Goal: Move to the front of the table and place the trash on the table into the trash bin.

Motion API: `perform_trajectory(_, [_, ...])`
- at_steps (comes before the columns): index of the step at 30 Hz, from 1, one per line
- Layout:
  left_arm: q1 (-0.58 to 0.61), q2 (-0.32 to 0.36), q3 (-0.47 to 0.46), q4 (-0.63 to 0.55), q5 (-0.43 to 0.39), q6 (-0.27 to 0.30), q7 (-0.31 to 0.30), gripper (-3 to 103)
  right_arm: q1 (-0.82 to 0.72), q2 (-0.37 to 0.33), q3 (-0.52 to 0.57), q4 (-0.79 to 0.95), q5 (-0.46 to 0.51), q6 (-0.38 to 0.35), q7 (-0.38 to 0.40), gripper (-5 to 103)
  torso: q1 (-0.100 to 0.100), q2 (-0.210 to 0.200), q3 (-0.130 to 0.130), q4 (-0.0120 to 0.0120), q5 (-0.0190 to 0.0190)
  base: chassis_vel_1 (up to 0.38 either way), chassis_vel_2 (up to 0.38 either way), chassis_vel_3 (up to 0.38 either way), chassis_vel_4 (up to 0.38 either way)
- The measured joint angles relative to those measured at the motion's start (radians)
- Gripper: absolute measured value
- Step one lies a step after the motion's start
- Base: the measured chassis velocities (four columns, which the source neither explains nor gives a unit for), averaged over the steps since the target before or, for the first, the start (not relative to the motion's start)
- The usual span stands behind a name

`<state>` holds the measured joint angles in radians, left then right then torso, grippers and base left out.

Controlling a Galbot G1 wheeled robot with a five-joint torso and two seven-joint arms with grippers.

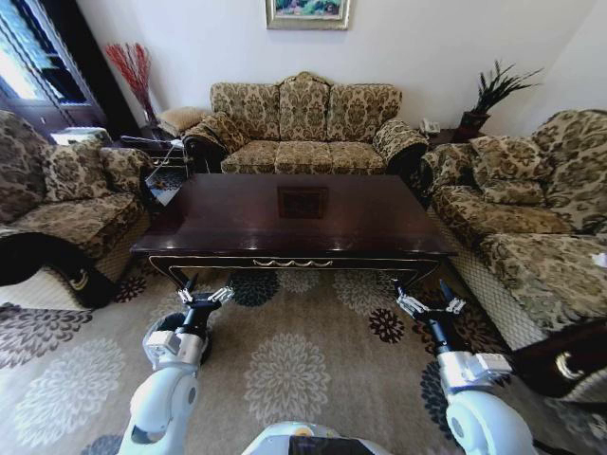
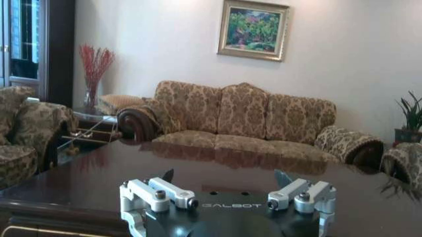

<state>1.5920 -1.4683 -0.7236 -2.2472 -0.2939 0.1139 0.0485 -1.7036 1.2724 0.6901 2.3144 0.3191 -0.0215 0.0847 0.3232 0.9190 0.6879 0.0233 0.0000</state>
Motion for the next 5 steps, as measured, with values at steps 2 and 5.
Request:
perform_trajectory(2, [0.0, 0.0, 0.0, 0.0, 0.0, 0.0, 0.0, 100, 0.0, 0.0, 0.0, 0.0, 0.0, 0.0, 0.0, 100, 0.0, 0.0, 0.0, 0.0, 0.0, 0.0, 0.0, 0.0, 0.0])
perform_trajectory(5, [0.0, 0.0, 0.0, 0.0, 0.001, 0.0, 0.0, 100, 0.0, 0.0, 0.0, 0.0, 0.0, 0.0, 0.0, 100, 0.0, 0.0, 0.0, 0.0, 0.0, 0.0, 0.0, 0.0, 0.0])
